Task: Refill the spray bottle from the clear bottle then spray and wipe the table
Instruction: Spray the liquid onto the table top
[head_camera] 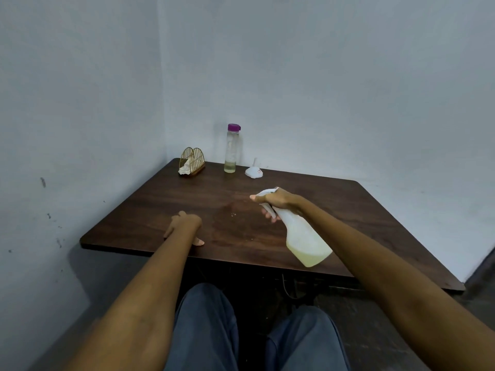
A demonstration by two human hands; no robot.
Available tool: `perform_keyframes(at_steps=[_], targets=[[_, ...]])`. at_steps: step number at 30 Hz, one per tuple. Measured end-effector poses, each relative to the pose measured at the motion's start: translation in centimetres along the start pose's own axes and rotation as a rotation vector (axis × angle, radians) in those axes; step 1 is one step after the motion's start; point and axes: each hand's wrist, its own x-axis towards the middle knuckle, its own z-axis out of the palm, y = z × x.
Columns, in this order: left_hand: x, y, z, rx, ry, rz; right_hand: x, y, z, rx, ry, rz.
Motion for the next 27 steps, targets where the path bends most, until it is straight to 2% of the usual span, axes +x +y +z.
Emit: perform_keyframes(at_steps=[2,5,6,8,10,14,20,27], targets=[[-0.1,0.0,-0.2,0.004,-0.008,-0.007,0.0,0.0,-0.1,0.077,-0.063,-0.009],[-0.2,0.0,-0.3,0.015,-0.017,-0.013,0.2,0.4,0.3,0.029,0.083,0.017],[-0.1,0.0,-0.4,0.013,-0.016,-0.012,0.3,0.4,0.4,-0.011,0.087,0.021],[-0.2,0.0,-0.4,0.008,-0.012,-0.014,0.2,0.4,0.7,-0.034,-0.023,0.015],[-0.3,0.0,-0.4,0.018,-0.012,-0.010,-0.2,0.2,0.6,0.045,-0.107,0.036],[-0.5,0.2,-0.5,0.041,-0.003,-0.005,-0.6,0.9,-0.2,0.078,-0.087,0.046],[-1.0,0.4,-0.5,0.044,0.008,-0.006,-0.4,0.5,-0.5,0.064,-0.151,0.052],[-1.4,0.3,-0.5,0.037,0.016,-0.008,-0.6,0.5,0.0,0.036,-0.110,0.032]])
